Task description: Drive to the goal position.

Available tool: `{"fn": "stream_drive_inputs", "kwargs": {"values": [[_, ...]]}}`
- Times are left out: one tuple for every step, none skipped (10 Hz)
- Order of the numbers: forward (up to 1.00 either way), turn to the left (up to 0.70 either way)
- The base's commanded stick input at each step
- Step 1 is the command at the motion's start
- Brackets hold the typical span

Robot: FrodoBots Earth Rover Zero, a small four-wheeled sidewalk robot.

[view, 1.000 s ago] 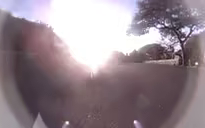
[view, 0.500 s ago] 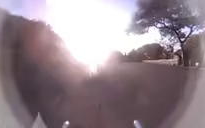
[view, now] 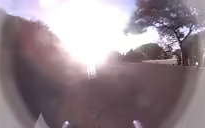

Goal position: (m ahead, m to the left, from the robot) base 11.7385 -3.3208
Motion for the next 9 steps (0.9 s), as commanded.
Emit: {"fn": "stream_drive_inputs", "kwargs": {"values": [[0.5, -0.24], [0.5, -0.5], [0.5, -0.21], [0.5, -0.05], [0.5, -0.17], [0.5, -0.47], [0.5, -0.46], [0.5, -0.01], [0.5, 0.0]]}}
